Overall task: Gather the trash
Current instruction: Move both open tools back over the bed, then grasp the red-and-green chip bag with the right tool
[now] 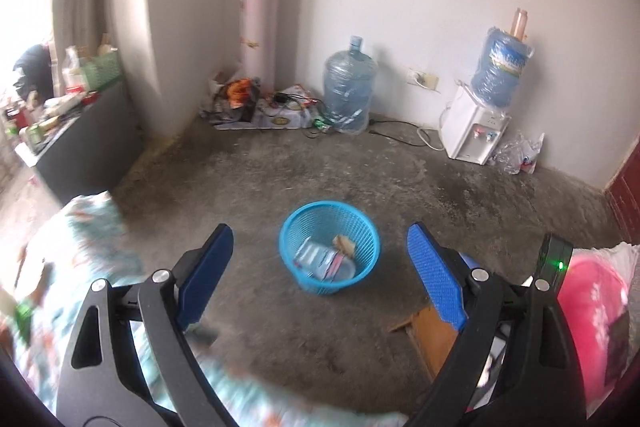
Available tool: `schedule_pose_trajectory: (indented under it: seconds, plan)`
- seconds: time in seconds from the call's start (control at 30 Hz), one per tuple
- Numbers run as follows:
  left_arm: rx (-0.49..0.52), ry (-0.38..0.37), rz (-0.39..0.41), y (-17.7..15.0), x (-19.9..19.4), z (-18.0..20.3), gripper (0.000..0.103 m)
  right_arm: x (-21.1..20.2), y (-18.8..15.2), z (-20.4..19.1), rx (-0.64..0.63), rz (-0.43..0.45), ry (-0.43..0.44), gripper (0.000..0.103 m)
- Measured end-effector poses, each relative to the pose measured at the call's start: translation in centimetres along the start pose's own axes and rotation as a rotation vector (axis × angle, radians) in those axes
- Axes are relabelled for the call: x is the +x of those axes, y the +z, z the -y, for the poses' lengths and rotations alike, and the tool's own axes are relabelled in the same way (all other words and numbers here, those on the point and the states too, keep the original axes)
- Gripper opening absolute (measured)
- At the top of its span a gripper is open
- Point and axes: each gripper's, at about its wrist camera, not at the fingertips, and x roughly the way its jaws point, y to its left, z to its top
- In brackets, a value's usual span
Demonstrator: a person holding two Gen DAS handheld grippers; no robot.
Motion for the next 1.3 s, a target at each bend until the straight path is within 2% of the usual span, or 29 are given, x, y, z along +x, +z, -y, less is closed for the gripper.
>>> schedule_pose_trajectory:
  seconds: [0.1, 0.17, 0.23, 0.37, 0.47, 0.6, 0.73, 0.8, 0.87, 1.0, 1.1, 1.17, 1.23, 1.3]
  plan:
    - [-0.053, 0.076, 0.016, -2.2, -6.3, -2.4, 0.085, -1.2, -0.4, -4.3, -0.098, -0.036, 0.107, 0.093]
    - [-0.118, 0.139, 0.063, -4.4, -11.2, -4.4, 0.085, -1.9, -1.2, -6.8, -0.147, -0.062, 0.176, 0.093]
    - [-0.193, 0.235, 0.106, -7.3, -16.5, -6.6, 0.085, -2.6, -2.2, -9.1, -0.194, -0.096, 0.243, 0.093]
    - [-0.31, 0.47, 0.167, -13.9, -26.2, -9.8, 0.085, -3.5, -4.0, -13.7, -0.287, -0.192, 0.367, 0.093]
    - [-0.428, 0.652, 0.199, -20.5, -32.9, -11.4, 0.085, -4.0, -5.7, -16.8, -0.33, -0.266, 0.462, 0.093]
    - [-0.611, 0.77, 0.202, -28.9, -38.7, -13.7, 0.085, -4.7, -8.8, -20.7, -0.376, -0.373, 0.558, 0.093]
    - [-0.771, 0.812, 0.172, -36.3, -41.2, -15.3, 0.085, -5.7, -12.6, -25.4, -0.389, -0.503, 0.691, 0.093]
    - [-0.839, 0.808, 0.167, -39.1, -41.8, -15.8, 0.085, -6.0, -14.8, -27.5, -0.391, -0.582, 0.749, 0.093]
    - [-0.89, 0.791, 0.166, -41.4, -42.2, -16.4, 0.085, -6.3, -17.7, -30.1, -0.393, -0.686, 0.822, 0.093]
    - [-0.935, 0.803, 0.161, -44.1, -42.5, -16.8, 0.085, -6.5, -24.0, -34.7, -0.425, -0.9, 0.911, 0.089]
    - [-0.94, 0.807, 0.151, -45.2, -42.2, -17.3, 0.085, -6.8, -28.2, -37.1, -0.506, -0.987, 0.889, 0.082]
    - [-0.936, 0.81, 0.145, -45.6, -42.1, -17.4, 0.085, -6.3, -30.4, -38.1, -0.55, -1.021, 0.835, 0.077]
    - [-0.933, 0.805, 0.138, -46.2, -41.9, -17.7, 0.085, -5.9, -32.1, -38.7, -0.579, -1.064, 0.808, 0.067]
    - [-0.936, 0.795, 0.128, -46.7, -41.6, -18.0, 0.085, -5.7, -32.8, -38.9, -0.599, -1.086, 0.804, 0.064]
